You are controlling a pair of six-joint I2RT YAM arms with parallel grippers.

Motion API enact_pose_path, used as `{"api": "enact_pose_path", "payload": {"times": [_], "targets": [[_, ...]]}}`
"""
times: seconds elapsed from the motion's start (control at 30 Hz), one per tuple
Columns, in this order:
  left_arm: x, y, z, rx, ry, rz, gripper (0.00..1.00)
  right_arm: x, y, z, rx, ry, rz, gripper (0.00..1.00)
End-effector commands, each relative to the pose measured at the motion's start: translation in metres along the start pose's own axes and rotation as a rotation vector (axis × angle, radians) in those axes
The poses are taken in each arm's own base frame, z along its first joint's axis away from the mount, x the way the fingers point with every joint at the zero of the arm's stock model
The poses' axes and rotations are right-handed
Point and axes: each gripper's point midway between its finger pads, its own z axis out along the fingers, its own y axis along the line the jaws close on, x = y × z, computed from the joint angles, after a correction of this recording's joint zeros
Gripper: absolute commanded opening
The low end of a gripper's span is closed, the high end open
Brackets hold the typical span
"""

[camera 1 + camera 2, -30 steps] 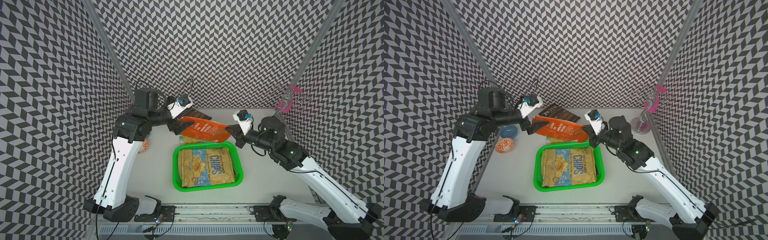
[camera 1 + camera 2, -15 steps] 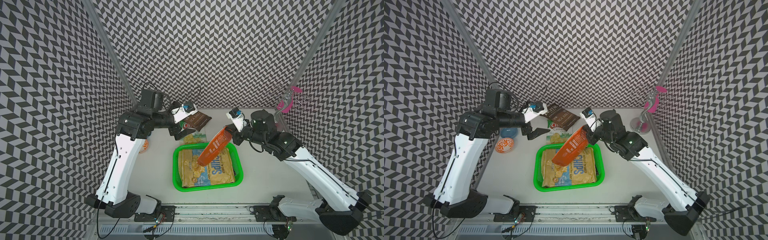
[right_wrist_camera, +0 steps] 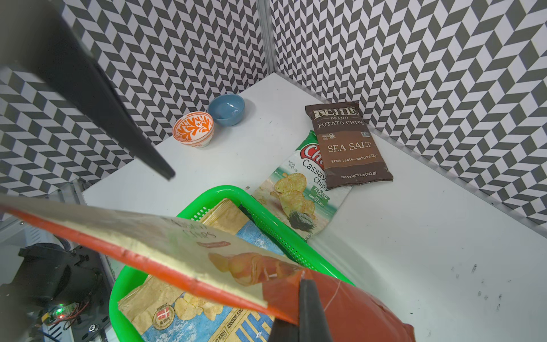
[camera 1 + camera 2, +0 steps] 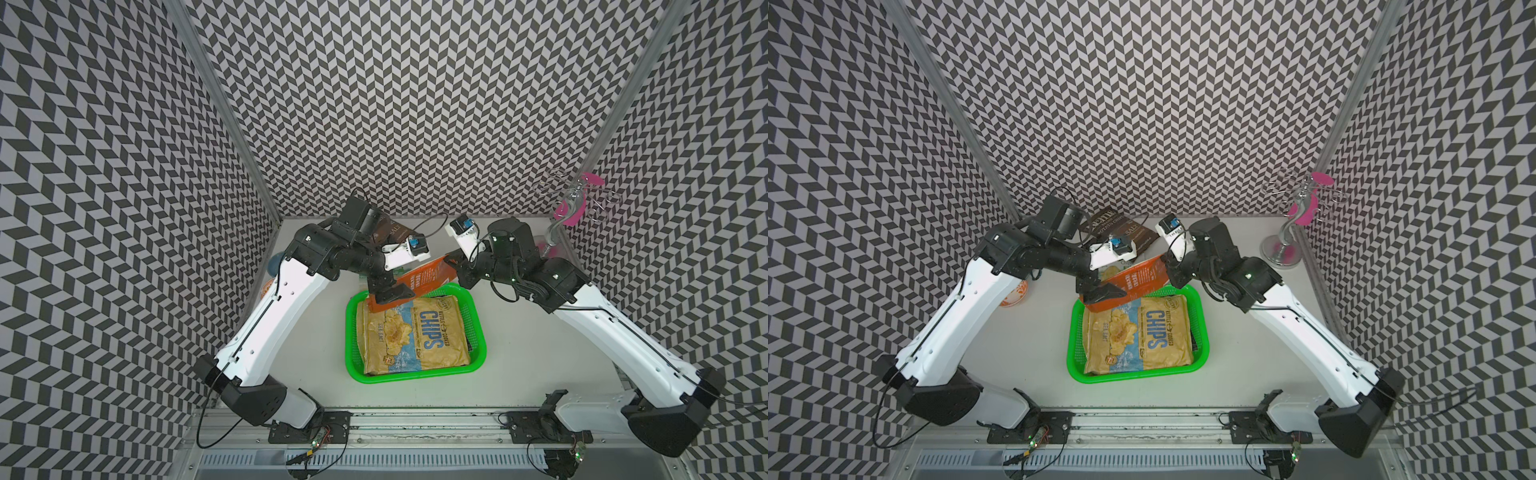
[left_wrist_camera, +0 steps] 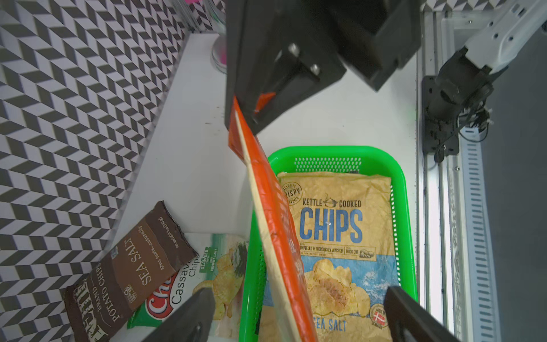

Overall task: Put the potato chips into the basket
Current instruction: Pick up the potato chip from the center of the board, then place the potato chip in the basket.

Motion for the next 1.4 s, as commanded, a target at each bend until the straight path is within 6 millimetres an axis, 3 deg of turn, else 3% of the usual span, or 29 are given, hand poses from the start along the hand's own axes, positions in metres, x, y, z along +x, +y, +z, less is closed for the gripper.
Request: {"api": "enact_pose_path", "payload": {"times": [0.0,0.27,0.47,0.57,0.97,1.37], "targets": [[0.009,0.012,0.005,-0.083,0.035,-0.029,0.85,-0.039,0.001,-0.011,0.008,-0.136,0.039,0.0],[0.024,0.012,0.012,-0.104,0.077,-0.046,0.52,-0.041,-0.002,-0.016,0.03,-0.154,0.054,0.0],[0.034,0.021,0.012,-0.175,0.1,-0.044,0.15,-0.031,0.003,-0.011,-0.006,-0.157,0.038,0.0],[0.039,0.032,0.011,-0.249,0.112,-0.039,0.02,-0.027,0.006,-0.009,-0.021,-0.166,0.035,0.0],[0.068,0.051,0.023,-0.366,0.204,0.01,0.0,0.011,0.012,0.007,-0.075,-0.166,0.097,0.0],[0.084,0.047,0.026,-0.366,0.243,0.011,0.0,0.014,0.013,0.023,-0.092,-0.179,0.084,0.0]]}}
